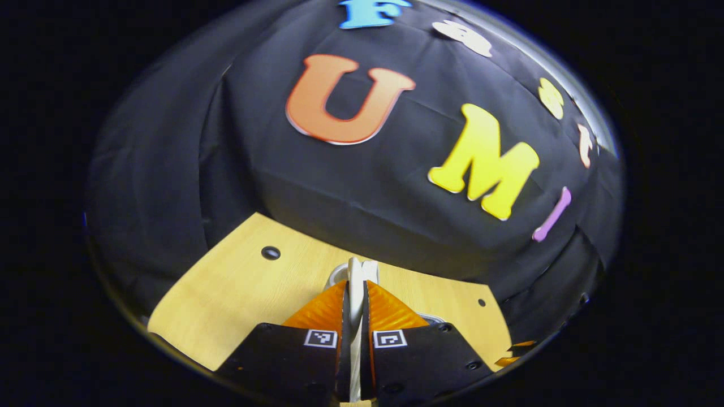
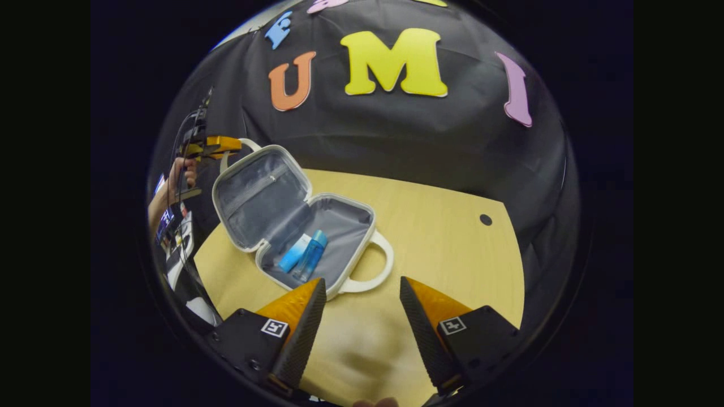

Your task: First open the suitcase, pack the skin care products into it, and then close the suitcase.

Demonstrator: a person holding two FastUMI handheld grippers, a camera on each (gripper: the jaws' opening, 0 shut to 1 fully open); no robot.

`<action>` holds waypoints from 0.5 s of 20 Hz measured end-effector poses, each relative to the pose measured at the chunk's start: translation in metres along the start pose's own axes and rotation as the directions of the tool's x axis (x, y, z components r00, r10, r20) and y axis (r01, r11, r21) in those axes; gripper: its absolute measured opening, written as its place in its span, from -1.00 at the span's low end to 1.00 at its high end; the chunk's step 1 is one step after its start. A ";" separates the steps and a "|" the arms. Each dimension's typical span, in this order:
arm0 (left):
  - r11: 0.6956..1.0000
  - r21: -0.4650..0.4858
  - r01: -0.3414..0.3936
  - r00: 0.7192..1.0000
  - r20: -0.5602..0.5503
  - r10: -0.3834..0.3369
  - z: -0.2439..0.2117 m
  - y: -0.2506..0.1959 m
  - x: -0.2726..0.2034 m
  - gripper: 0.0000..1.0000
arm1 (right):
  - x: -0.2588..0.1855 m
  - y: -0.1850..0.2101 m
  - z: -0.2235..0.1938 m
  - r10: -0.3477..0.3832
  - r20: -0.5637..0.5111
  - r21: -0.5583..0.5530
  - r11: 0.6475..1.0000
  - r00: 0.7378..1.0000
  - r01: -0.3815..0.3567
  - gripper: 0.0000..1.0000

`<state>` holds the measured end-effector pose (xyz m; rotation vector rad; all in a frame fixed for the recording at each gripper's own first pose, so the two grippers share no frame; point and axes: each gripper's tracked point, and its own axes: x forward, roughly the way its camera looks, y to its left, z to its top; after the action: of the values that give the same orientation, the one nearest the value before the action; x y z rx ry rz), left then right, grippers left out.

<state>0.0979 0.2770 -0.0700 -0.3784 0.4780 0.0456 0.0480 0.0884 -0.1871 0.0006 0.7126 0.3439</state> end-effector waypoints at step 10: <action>0.944 0.318 0.093 0.995 0.006 -0.100 -0.063 -0.196 -0.004 -0.82 | -0.044 -0.115 -0.023 -0.151 0.031 0.171 0.975 0.988 0.143 0.56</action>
<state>0.0923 0.0724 -0.0523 -0.0842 0.4359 -0.1215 0.0378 -0.0367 -0.1898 0.1147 0.6923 0.1408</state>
